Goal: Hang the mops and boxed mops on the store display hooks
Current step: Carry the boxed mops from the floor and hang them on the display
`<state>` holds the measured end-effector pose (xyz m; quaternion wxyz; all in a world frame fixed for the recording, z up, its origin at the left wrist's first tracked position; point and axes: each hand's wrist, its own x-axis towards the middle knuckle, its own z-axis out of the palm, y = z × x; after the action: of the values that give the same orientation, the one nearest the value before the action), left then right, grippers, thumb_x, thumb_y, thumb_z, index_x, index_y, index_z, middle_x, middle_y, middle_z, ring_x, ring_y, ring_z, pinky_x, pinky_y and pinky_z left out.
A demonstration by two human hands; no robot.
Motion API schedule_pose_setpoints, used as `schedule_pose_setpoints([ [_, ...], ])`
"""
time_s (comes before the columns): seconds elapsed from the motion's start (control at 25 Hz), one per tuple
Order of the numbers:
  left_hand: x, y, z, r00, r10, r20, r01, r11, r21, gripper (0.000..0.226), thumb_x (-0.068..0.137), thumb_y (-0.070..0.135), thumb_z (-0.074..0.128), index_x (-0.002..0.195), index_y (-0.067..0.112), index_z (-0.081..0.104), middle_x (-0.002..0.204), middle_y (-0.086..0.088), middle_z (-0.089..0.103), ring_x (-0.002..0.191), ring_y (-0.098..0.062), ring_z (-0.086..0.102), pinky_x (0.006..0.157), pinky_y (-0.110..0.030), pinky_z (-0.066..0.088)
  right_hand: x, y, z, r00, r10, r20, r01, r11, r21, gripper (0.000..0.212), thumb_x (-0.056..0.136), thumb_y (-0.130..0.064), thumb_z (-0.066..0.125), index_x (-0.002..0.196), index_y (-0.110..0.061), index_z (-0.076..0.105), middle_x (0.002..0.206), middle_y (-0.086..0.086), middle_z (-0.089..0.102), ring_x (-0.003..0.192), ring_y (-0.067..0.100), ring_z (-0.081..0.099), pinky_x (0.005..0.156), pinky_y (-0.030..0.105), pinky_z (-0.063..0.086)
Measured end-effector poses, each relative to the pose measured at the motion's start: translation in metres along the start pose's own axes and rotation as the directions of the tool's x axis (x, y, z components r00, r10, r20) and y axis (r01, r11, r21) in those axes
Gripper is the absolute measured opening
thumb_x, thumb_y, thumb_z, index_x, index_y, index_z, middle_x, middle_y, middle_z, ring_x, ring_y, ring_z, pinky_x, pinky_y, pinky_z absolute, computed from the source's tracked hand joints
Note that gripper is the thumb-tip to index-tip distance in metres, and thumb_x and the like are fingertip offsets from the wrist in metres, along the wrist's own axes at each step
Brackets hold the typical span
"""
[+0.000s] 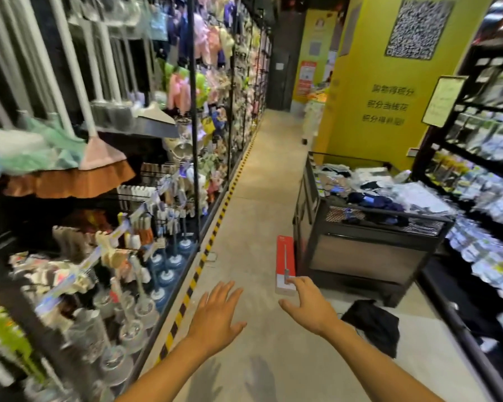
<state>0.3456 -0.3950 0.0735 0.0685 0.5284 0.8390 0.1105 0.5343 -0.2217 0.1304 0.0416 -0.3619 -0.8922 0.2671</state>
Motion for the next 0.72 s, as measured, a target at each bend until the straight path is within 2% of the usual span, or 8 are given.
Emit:
schedule_pose_setpoints([
  [0.12, 0.068, -0.006, 0.006, 0.999, 0.037, 0.035, -0.036, 0.999, -0.003, 0.084, 0.098, 0.066, 0.047, 0.165, 0.033, 0.010, 0.176, 0.003, 0.001, 0.163, -0.023, -0.001, 0.130, -0.046, 0.006, 0.056, 0.020, -0.014, 0.997, 0.068, -0.048, -0.065, 0.996, 0.061, 0.072, 0.081, -0.067, 0.056, 0.143, -0.031, 0.049, 0.140, -0.010, 0.047, 0.128, 0.015, 0.053, 0.104, 0.041, 0.052],
  [0.28, 0.146, -0.009, 0.010, 0.992, 0.091, 0.093, -0.087, 0.995, -0.040, 0.082, 0.100, 0.063, 0.048, 0.166, 0.033, 0.009, 0.176, 0.005, -0.002, 0.163, -0.022, -0.005, 0.130, -0.046, 0.003, 0.120, 0.040, -0.030, 0.991, 0.109, -0.072, -0.103, 0.991, 0.088, 0.058, 0.093, -0.051, 0.065, 0.144, -0.029, 0.049, 0.135, -0.012, 0.046, 0.127, 0.014, 0.053, 0.105, 0.033, 0.048],
  [0.44, 0.231, -0.009, 0.020, 0.989, 0.104, 0.106, -0.100, 0.994, -0.046, 0.082, 0.101, 0.061, 0.048, 0.166, 0.033, 0.008, 0.176, 0.005, -0.003, 0.163, -0.021, -0.006, 0.130, -0.045, 0.001, 0.197, 0.070, -0.039, 0.989, 0.143, -0.048, -0.138, 0.985, 0.102, 0.058, 0.094, -0.047, 0.067, 0.145, -0.028, 0.048, 0.138, -0.009, 0.047, 0.128, 0.014, 0.052, 0.105, 0.029, 0.045],
  [0.56, 0.304, -0.008, 0.027, 0.987, 0.094, 0.129, -0.088, 0.995, -0.053, 0.081, 0.101, 0.061, 0.048, 0.166, 0.033, 0.007, 0.176, 0.007, -0.004, 0.162, -0.021, -0.008, 0.130, -0.045, 0.000, 0.266, 0.096, -0.052, 0.991, 0.129, -0.020, -0.126, 0.986, 0.111, 0.057, 0.092, -0.047, 0.069, 0.143, -0.028, 0.050, 0.139, -0.006, 0.048, 0.125, 0.014, 0.054, 0.104, 0.030, 0.048],
  [0.72, 0.410, 0.000, 0.034, 0.990, 0.039, 0.132, -0.029, 0.997, -0.075, 0.080, 0.101, 0.060, 0.050, 0.165, 0.034, 0.010, 0.176, 0.007, -0.002, 0.163, -0.021, -0.004, 0.130, -0.045, 0.003, 0.368, 0.130, -0.087, 0.993, 0.116, 0.020, -0.117, 0.985, 0.125, 0.063, 0.091, -0.049, 0.068, 0.146, -0.028, 0.048, 0.142, -0.005, 0.048, 0.128, 0.017, 0.055, 0.106, 0.039, 0.051],
])
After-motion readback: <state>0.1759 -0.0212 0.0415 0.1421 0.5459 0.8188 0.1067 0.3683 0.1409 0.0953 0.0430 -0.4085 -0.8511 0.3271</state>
